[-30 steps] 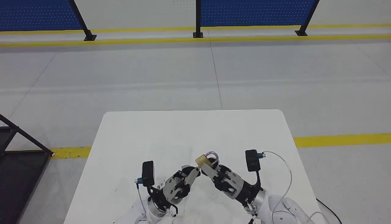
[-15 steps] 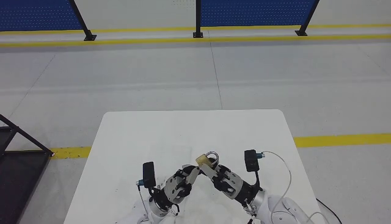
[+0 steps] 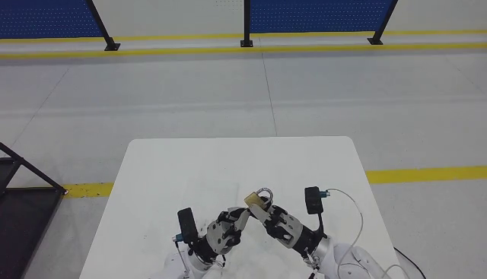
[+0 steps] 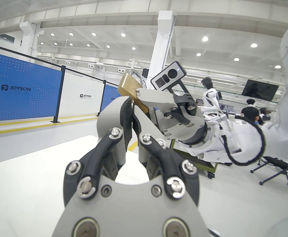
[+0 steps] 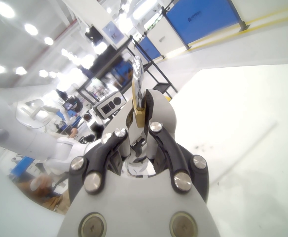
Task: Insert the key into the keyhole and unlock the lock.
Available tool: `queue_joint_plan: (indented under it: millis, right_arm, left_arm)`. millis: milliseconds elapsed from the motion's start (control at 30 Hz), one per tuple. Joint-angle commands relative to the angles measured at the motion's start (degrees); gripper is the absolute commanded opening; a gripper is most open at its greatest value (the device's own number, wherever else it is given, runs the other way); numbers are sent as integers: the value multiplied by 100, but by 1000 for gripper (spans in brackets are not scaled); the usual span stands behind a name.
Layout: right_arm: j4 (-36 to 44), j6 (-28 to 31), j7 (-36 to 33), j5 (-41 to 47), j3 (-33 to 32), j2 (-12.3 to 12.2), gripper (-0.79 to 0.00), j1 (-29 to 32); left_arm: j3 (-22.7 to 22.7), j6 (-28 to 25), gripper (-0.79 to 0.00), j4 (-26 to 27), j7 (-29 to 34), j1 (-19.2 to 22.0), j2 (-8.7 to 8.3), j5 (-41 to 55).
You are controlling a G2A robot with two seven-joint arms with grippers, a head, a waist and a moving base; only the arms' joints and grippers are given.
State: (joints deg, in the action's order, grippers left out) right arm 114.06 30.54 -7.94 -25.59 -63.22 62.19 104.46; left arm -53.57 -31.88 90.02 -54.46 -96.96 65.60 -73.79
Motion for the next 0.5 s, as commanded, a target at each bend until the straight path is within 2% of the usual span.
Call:
queue_joint_plan:
  millis: [0, 467]
  right_arm:
    - [1, 0, 3, 1, -2, -1, -785, 3]
    - [28, -75, 68, -51, -3, -1, -785, 27]
  left_arm:
    - [6, 136, -785, -25, -87, 9, 8, -86]
    - [52, 955, -785, -143, -441, 45, 49, -609]
